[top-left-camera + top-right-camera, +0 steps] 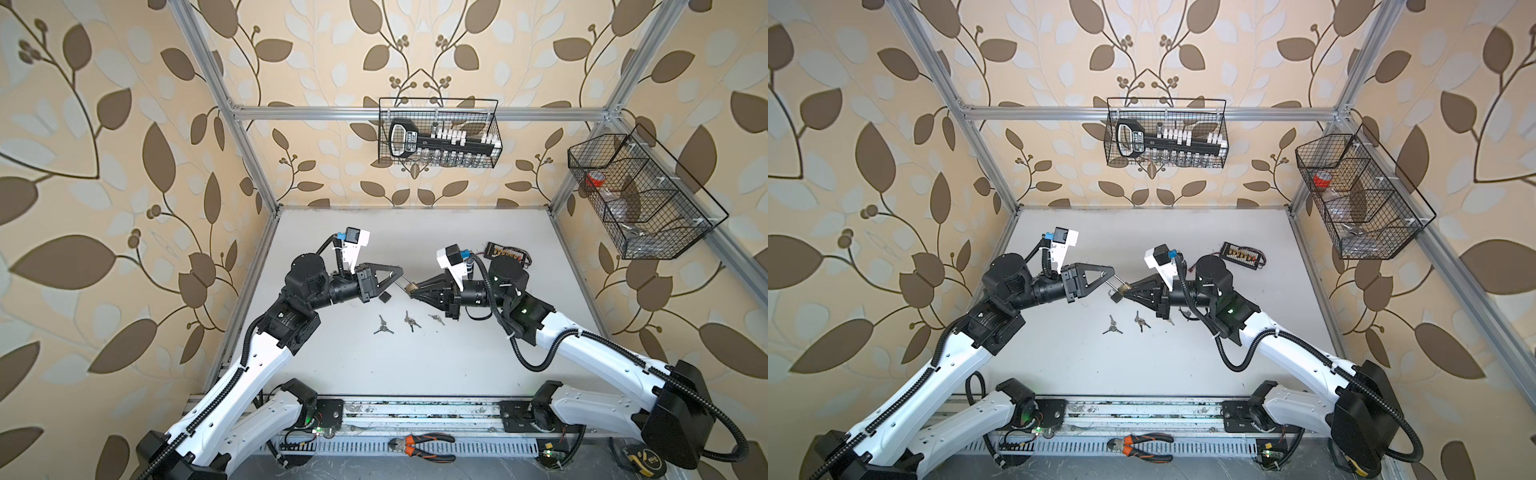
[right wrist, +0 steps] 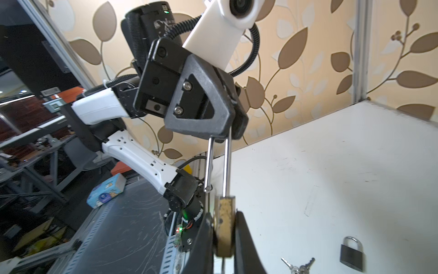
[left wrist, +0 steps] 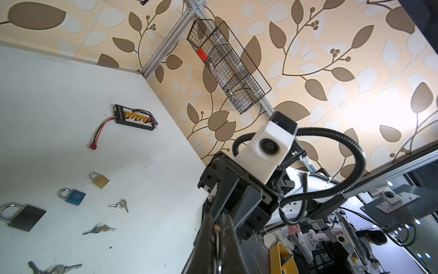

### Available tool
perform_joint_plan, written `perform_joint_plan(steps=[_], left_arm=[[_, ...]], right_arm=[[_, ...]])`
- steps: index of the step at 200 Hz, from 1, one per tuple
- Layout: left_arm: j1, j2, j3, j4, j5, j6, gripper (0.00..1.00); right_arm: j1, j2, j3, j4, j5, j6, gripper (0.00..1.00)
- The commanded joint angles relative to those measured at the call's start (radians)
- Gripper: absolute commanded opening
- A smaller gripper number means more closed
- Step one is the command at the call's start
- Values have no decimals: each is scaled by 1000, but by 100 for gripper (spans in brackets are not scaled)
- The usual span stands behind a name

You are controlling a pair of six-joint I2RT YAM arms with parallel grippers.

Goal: Lock with the key

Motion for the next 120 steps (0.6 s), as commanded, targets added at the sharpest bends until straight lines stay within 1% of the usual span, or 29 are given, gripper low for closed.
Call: perform_joint_plan(steps=[1,19,38,67,120], left_arm=[[-6,-2,58,101,81,6,0],[-8,-2,83,101,140,12,0],[-16,-11,96,86,170,24,0],[-60,-18,93,47,153,61,0],[-135,0,64,7,92,118,0]], right_arm=[[13,4,63,62,-244,47,0],[13,-5,63,104,-301,81,0],[13,-23,63,163,-322,124,0],[13,-36,76,244,-332,190,0],[66,-28,126,258,-320,204,0]])
